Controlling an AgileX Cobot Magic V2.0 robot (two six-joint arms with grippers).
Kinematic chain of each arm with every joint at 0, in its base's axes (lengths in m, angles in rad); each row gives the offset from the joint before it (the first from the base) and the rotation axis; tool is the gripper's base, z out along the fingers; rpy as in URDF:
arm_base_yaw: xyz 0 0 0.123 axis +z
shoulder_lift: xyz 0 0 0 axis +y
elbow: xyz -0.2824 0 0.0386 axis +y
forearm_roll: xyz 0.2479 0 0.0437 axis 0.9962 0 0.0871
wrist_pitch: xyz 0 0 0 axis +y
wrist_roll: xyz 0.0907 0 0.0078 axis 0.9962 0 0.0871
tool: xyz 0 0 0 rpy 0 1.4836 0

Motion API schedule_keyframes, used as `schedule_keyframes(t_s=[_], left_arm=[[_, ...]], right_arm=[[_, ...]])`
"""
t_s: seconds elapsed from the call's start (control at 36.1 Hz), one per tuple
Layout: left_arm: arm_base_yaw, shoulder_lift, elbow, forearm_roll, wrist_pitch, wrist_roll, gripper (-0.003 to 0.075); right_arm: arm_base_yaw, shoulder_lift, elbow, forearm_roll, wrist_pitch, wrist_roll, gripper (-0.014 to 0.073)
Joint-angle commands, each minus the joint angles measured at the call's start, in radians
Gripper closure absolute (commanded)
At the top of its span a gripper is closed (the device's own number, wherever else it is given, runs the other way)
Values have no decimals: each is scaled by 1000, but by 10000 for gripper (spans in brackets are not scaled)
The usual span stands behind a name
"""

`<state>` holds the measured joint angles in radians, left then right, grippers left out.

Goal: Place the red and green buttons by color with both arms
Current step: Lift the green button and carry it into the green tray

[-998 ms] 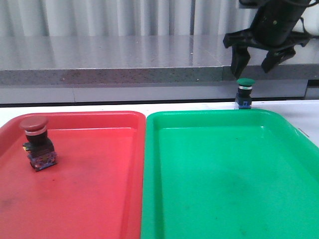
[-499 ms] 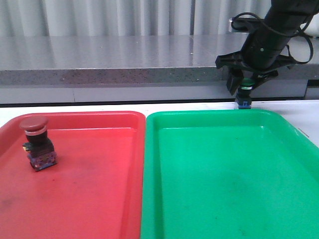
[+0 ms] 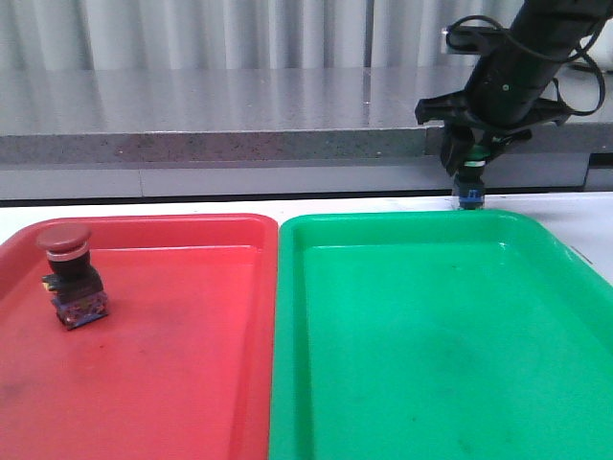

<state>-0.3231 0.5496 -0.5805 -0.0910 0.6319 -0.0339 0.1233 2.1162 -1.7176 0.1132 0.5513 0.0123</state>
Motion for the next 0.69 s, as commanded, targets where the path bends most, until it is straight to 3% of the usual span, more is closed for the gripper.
schedule_keyframes(t_s=[0.0, 0.25, 0.67], left_arm=[[-10, 1, -26, -4, -73, 0, 227], [-10, 1, -26, -4, -73, 0, 227], [-10, 1, -26, -4, -73, 0, 227]], right_arm=[[3, -136, -32, 4, -22, -12, 326], [36, -271, 11, 3, 75, -23, 326], [198, -596, 424, 4, -55, -57, 326]])
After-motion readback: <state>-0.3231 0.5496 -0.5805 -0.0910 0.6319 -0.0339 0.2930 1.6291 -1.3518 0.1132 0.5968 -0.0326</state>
